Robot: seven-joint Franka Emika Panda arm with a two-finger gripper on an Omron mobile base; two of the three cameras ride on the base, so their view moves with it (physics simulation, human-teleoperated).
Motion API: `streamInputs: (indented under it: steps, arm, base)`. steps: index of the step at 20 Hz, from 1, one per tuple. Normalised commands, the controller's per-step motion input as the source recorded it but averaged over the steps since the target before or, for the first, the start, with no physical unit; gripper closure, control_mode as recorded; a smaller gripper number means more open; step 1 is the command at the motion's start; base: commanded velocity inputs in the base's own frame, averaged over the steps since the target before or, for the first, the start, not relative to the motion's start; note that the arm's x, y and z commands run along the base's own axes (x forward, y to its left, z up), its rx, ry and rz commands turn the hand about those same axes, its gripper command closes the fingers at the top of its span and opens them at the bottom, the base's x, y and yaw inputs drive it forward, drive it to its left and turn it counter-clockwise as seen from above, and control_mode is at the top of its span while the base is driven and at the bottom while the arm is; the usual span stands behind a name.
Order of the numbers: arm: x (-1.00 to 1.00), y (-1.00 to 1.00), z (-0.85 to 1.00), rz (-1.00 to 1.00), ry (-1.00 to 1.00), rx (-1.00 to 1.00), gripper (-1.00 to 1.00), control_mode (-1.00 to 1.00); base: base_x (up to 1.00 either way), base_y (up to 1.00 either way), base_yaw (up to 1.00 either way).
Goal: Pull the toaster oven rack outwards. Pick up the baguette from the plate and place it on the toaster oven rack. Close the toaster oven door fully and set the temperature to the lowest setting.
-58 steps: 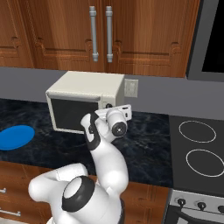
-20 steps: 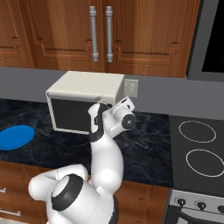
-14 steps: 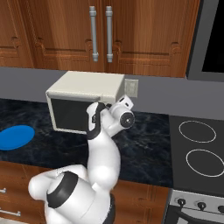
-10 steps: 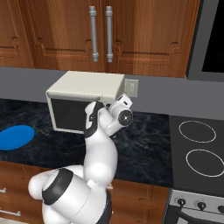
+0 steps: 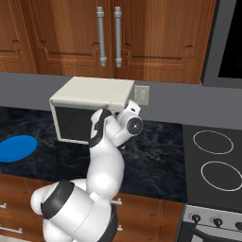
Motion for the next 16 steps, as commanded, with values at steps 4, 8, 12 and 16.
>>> streamInputs:
  steps: [4,8,12,16]
  arm:
    - [0.00,0.00,-0.03,0.24,-0.21,-0.19,1.00,-1.00]
    - [0.00,0.00,0.00,0.26,-0.27,-0.24,1.00,-1.00]
    - [0.00,0.00,0.06,0.23,-0.23,-0.26,1.00,-1.00]
    - [0.00,0.04,0.41,0.10,-0.08,-0.20,1.00,-1.00]
  base:
    - [0.00,0.00,0.00]
    - [0.00,0.00,0.00]
    - [0.00,0.00,0.00]
    - [0.00,0.00,0.00]
